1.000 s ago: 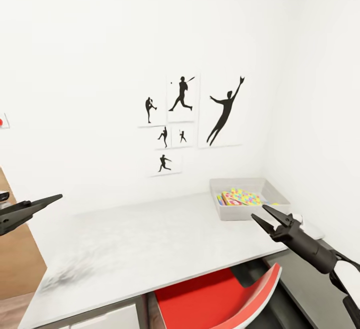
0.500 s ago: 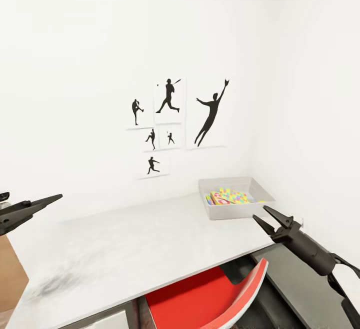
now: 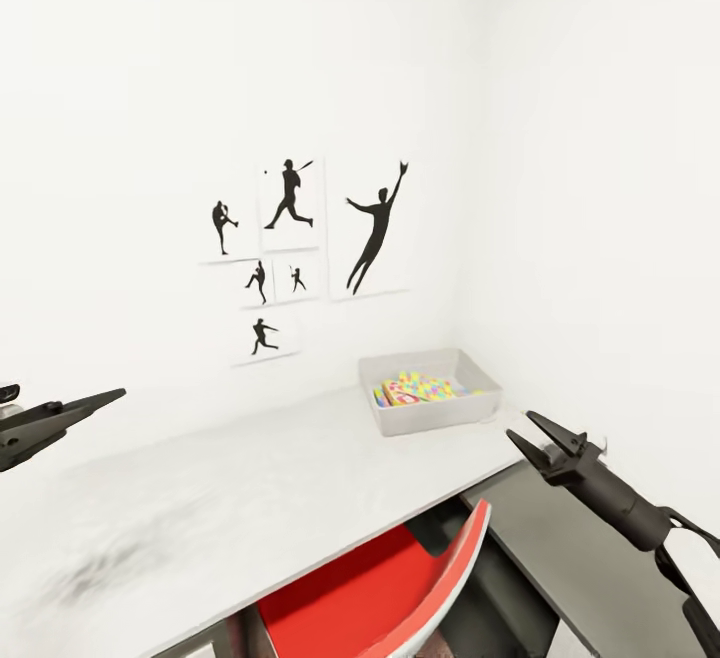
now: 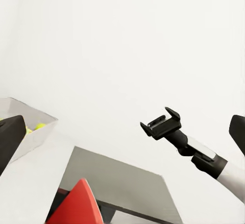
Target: Put all the toys in the child's room - the three board games (two on the bed and one on the table), the two jigsaw puzzles on the table, and the tennis ball on the table - inside the toy box on the table in the child's room.
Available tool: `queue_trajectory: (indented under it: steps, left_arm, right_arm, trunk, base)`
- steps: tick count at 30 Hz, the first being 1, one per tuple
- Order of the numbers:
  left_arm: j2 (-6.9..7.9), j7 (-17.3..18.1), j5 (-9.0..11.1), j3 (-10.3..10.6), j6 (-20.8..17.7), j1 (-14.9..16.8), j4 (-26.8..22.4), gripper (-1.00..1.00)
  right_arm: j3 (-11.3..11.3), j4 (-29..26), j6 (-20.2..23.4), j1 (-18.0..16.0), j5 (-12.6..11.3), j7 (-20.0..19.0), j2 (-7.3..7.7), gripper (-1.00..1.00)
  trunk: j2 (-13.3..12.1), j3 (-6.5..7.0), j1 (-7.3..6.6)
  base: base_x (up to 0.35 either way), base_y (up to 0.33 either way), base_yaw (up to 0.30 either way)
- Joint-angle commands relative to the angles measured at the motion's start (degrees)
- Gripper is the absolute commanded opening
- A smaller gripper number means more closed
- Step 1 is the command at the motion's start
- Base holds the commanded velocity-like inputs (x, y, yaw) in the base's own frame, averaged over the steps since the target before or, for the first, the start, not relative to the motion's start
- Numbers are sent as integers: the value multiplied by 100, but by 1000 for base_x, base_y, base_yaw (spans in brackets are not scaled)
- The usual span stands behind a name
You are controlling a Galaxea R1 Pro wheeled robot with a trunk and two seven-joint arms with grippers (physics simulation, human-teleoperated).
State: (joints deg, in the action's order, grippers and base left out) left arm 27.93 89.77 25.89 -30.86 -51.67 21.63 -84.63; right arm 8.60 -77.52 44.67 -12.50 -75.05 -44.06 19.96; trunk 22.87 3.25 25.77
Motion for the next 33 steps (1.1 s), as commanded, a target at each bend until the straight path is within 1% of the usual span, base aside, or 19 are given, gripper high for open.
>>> queue_trajectory:
  steps: [1,5,13,27,33]
  left_arm:
    - [2,23,-5,-1,-62,-1,-1,100]
    - [2,23,-5,-4,-62,-1,-1,100]
    - [3,23,-5,-8,-57,-1,-1,100]
    - [8,23,-5,-8,-59,-1,-1,100]
    - [8,23,-5,-8,-61,-1,0,100]
  right_arm:
    - [1,6,32,-5,-21,-3,0,100]
    - [3,3,33,-5,-26,-10,0,100]
    - [8,23,47,-5,-50,-63,0,100]
    - [10,37,50,-5,-62,-68,0,100]
    - [10,181,50,-7,-77,-68,0,100]
  trunk:
    - [5,0,1]
    - [5,9,1]
    - [5,19,1]
    - [5,58,1]
    - [5,75,1]
  base:
    - [-107,6,-277]
    - [-177,59,-273]
    - [-59,18,-138]
    - [-40,0,-263]
    - [-16,1,-272]
